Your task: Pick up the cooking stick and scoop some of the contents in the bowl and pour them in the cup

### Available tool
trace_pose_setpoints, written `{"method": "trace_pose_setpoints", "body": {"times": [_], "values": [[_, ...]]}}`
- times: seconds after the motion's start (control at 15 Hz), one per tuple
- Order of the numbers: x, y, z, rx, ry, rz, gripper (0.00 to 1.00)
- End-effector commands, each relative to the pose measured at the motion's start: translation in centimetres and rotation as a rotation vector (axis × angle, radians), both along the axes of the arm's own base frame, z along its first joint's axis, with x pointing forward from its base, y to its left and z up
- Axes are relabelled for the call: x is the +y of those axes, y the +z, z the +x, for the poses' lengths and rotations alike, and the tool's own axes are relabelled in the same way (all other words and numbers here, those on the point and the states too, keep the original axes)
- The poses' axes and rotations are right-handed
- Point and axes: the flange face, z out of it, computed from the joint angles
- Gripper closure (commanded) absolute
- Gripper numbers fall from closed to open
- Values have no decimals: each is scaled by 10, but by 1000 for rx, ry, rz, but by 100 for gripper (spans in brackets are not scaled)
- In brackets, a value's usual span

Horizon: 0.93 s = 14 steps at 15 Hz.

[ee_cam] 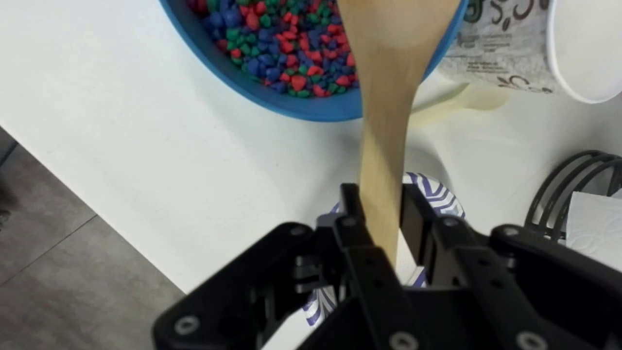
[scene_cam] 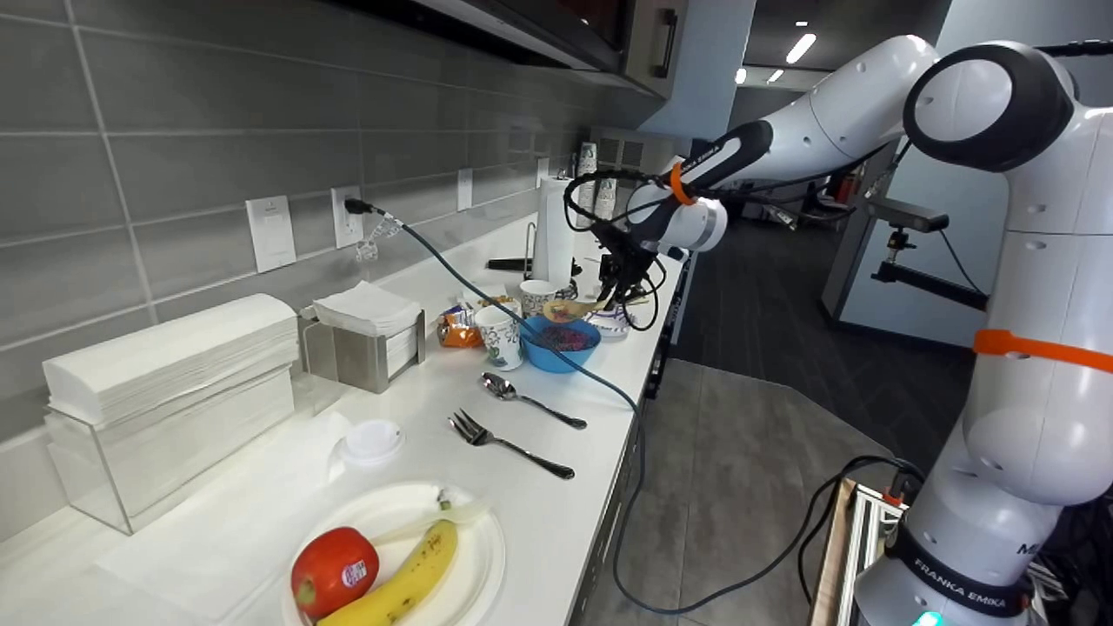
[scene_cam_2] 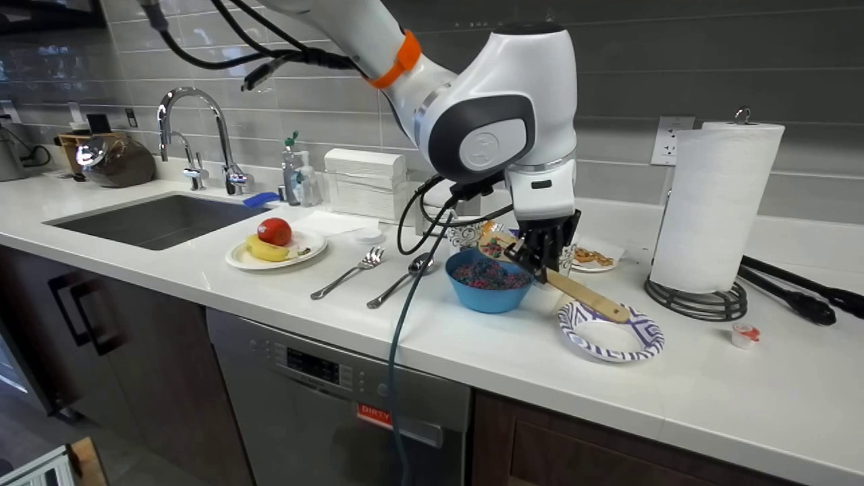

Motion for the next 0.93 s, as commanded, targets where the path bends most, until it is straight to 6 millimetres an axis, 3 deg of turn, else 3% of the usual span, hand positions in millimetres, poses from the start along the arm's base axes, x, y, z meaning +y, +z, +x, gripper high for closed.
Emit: {"method": "trace_pose_setpoints", "body": {"times": [0.0,0.27,0.87], "values": [[-7,10,-2,12,1,53,94],[-20,31,-5,12,-22,76,94],[-77,85,-5,18,-109,142,94]]}}
